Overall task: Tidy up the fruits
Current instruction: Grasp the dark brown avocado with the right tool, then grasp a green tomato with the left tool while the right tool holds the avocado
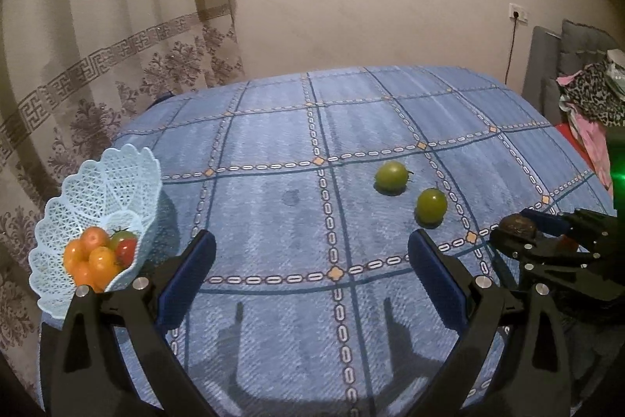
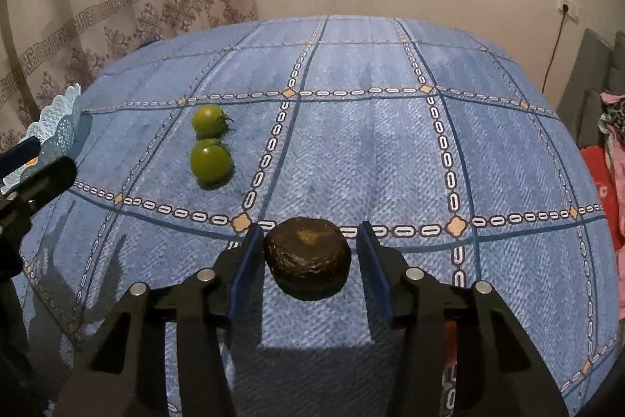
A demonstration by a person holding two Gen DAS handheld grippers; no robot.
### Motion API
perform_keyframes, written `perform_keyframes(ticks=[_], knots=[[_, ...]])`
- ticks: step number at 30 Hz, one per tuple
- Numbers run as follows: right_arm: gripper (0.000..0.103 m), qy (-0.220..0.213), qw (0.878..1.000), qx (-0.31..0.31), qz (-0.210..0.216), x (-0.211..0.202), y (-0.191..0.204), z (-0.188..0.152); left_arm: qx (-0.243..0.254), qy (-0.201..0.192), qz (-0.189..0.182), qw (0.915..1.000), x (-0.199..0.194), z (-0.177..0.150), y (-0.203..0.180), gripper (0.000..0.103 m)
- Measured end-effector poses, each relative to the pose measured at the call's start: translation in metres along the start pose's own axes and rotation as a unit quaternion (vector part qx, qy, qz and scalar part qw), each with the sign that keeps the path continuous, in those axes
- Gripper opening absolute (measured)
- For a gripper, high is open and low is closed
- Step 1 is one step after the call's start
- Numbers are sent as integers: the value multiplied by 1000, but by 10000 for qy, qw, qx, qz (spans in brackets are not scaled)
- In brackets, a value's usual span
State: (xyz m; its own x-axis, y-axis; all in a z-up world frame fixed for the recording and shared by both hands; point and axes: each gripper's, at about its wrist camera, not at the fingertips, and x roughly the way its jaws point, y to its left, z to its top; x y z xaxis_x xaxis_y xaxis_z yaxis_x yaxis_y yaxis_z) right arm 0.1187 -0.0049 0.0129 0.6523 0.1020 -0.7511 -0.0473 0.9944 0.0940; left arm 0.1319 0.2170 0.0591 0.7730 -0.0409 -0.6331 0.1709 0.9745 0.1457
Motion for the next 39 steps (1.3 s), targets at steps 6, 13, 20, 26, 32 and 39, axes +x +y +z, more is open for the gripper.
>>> perform_keyframes(ticks=[6,13,20,26,32,39], knots=[[42,-24,9999,37,100,-2,-1,-1,95,133,-205,9997,12,5,-14,100],[42,-143,9994,191,252,-11,-8,-1,220,295,-463,9982,28,11,-33,100],[42,-182,9992,265,254,-15,-11,-2,193,382,-745,9963,47,20,-48,100],[42,-179,9991,276,269,-16,-13,-4,431,439,-963,9935,61,24,-65,85],[42,-139,9991,305,253,-12,-12,-2,505,590,-1147,9904,75,23,-72,70],[42,-127,9991,313,242,-9,-11,-1,563,726,-1359,9865,88,18,-84,51]])
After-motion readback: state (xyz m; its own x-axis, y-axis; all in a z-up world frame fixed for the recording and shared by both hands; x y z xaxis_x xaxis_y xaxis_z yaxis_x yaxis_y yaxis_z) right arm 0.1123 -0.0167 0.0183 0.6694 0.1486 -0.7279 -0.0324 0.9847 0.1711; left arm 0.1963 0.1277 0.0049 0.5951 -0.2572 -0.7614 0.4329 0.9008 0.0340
